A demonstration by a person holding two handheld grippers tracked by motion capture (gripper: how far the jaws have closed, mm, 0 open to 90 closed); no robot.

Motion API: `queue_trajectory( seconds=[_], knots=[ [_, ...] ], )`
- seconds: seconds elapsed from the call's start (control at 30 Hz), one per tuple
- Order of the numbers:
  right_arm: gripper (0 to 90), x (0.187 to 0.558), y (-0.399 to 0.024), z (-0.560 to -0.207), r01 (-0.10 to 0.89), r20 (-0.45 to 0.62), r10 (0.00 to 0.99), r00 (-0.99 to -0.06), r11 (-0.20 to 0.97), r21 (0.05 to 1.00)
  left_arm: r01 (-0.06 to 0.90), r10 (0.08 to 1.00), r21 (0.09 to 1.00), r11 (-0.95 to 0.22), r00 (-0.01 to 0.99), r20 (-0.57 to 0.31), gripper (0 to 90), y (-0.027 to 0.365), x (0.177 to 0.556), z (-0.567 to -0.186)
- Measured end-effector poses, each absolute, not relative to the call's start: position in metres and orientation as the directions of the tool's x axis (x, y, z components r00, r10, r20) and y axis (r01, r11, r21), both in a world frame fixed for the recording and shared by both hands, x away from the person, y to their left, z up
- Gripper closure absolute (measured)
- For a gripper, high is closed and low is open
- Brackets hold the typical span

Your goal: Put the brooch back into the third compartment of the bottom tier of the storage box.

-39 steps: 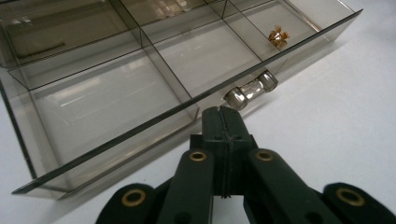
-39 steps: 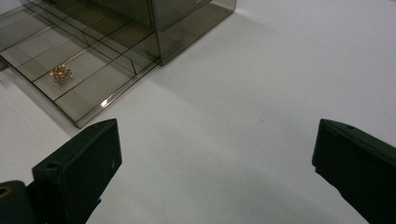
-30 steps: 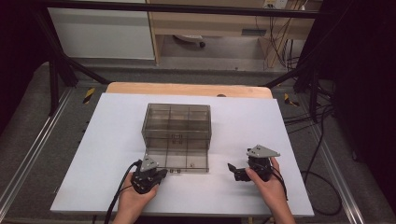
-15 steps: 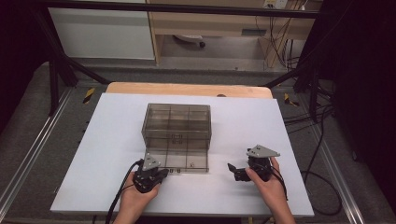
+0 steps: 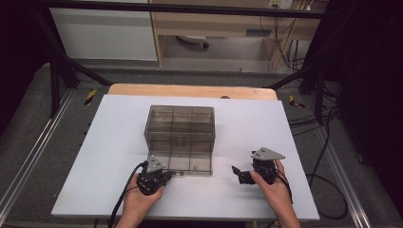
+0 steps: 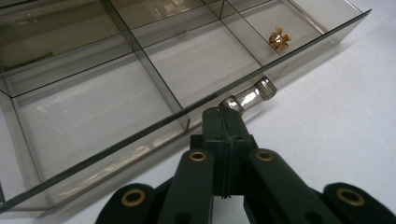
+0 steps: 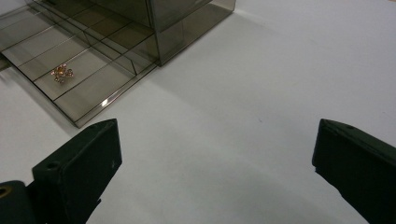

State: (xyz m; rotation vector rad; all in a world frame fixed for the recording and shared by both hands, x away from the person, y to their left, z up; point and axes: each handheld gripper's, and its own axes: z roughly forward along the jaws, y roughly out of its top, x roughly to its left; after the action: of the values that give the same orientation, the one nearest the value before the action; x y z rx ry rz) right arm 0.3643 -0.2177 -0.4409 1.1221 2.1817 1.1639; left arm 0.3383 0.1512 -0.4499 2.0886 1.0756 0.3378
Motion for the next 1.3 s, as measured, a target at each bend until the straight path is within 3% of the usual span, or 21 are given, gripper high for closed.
queue_trajectory(
  seconds=[1.3],
  knots=[
    [1.9,0.365,-0.216,-0.442,0.454,0.006,0.805,-0.593,0.328,0.829,0.582,0.783,0.724,-0.371,0.615,-0.093,90.0,0.146,0.357,-0.448]
  ],
)
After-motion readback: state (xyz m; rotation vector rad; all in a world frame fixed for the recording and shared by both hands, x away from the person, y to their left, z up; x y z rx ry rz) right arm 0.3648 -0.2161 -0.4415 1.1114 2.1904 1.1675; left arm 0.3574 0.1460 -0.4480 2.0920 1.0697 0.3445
